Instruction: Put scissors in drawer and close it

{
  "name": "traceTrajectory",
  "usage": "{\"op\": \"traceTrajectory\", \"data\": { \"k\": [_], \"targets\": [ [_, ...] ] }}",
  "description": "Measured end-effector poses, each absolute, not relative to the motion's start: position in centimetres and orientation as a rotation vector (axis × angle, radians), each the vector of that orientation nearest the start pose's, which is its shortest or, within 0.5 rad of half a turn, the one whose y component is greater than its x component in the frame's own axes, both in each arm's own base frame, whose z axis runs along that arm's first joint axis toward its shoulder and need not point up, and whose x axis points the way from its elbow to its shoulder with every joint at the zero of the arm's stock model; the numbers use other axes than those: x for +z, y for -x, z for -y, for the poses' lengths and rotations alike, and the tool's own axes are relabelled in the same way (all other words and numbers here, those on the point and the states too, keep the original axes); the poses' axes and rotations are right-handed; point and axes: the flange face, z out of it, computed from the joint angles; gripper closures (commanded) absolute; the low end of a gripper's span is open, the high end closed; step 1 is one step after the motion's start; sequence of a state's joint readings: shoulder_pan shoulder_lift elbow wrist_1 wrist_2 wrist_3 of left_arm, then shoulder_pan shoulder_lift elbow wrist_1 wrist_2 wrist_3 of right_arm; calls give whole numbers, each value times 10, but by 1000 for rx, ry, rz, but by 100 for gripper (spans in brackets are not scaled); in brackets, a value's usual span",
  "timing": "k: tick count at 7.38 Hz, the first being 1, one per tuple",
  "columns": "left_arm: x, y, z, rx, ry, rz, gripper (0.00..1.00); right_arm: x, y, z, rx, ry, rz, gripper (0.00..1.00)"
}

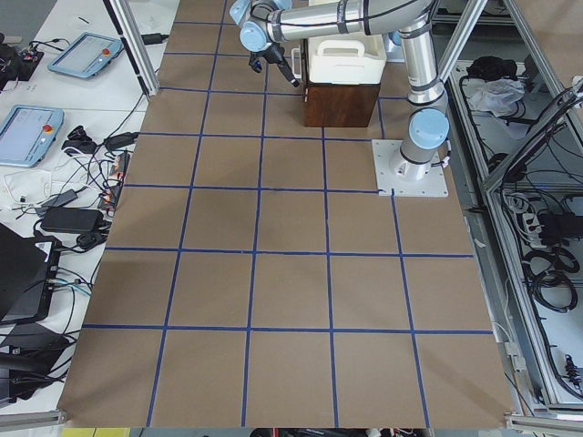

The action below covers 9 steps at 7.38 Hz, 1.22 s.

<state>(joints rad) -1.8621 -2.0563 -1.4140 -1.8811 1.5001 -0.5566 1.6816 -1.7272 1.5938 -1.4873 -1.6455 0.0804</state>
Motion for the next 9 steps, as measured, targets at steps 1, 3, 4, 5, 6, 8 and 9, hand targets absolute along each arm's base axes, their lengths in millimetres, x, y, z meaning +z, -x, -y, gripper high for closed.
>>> {"op": "traceTrajectory", "data": {
  "k": [1,3,4,5,6,8,9],
  "targets": [
    [271,304,525,890,402,-2775,0,542,-173,411,-111,45,-3208,0],
    [272,303,526,885,399,-2780,0,545,-173,414,-161,46,-3204,0],
    [280,300,532,850,403,-2809,0,546,-173,414,-169,47,-3204,0],
    [290,298,542,781,413,-2854,0,546,-173,414,-171,47,-3205,0],
    [305,293,556,691,429,-2908,0,546,-173,414,-172,47,-3204,0],
    [346,260,589,526,370,-3035,0,546,-173,414,-171,48,-3205,0],
    [374,232,603,435,304,-3093,0,545,-173,415,-167,50,-3205,0]
  ]
}}
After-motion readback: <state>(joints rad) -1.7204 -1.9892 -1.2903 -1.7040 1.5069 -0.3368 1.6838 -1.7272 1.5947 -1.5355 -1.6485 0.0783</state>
